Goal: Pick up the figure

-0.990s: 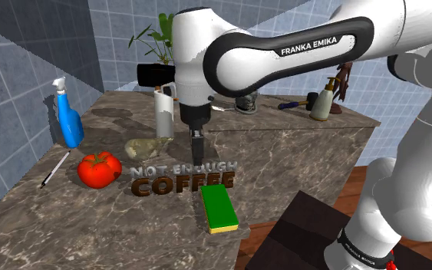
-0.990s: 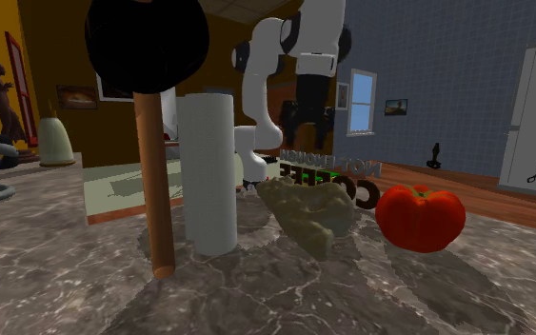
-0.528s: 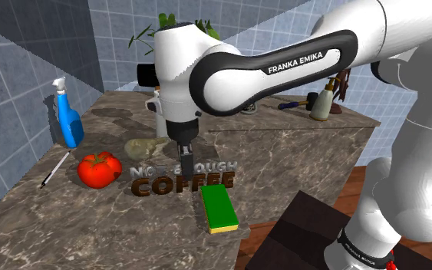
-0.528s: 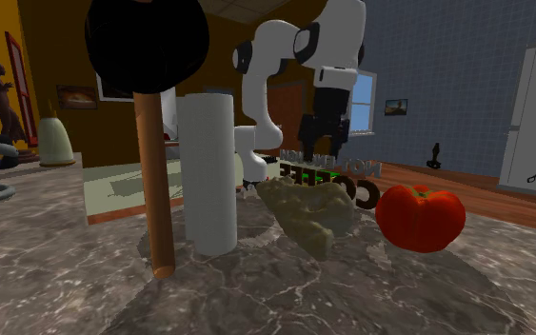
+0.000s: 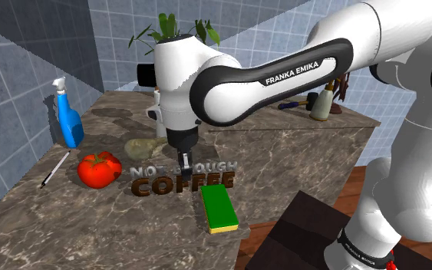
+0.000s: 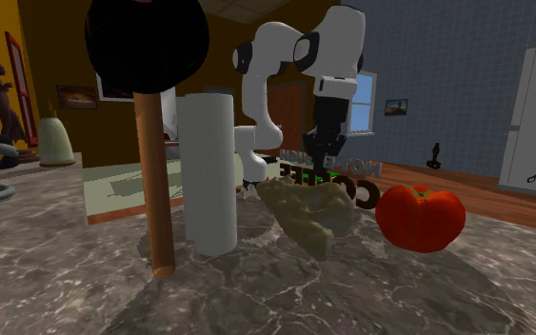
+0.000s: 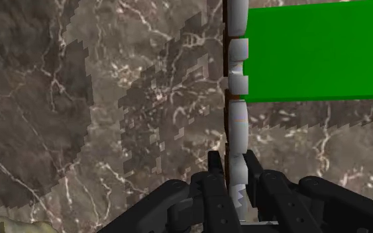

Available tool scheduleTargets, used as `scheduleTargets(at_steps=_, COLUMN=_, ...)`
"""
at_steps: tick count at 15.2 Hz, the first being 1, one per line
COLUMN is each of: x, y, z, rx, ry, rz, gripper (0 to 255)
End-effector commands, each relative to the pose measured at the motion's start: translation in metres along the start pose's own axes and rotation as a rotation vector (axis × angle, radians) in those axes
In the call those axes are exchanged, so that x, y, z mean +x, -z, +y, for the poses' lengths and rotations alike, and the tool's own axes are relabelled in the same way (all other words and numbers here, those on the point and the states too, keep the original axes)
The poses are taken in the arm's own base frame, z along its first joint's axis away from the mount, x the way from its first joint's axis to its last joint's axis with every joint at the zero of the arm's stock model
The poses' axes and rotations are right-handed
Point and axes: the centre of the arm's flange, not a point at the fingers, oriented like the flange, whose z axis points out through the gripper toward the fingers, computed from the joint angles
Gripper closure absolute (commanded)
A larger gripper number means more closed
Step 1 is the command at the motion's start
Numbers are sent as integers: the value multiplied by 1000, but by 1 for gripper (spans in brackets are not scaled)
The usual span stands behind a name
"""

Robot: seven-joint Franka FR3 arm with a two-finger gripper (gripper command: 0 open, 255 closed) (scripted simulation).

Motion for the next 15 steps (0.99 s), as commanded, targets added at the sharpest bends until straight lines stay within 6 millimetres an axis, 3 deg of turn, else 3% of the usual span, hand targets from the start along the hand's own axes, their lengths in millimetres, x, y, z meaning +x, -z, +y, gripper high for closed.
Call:
scheduleTargets(at_steps=1, x=0, y=0, z=0, rx=0, ry=0, rz=0, gripper=255)
scheduleTargets(at_steps=7, x=0, y=0, z=0, rx=0, ry=0, rz=0, gripper=255)
scheduleTargets(at_steps=15, x=-4, y=42, z=3, rx=0, ry=0, rz=0, gripper=255)
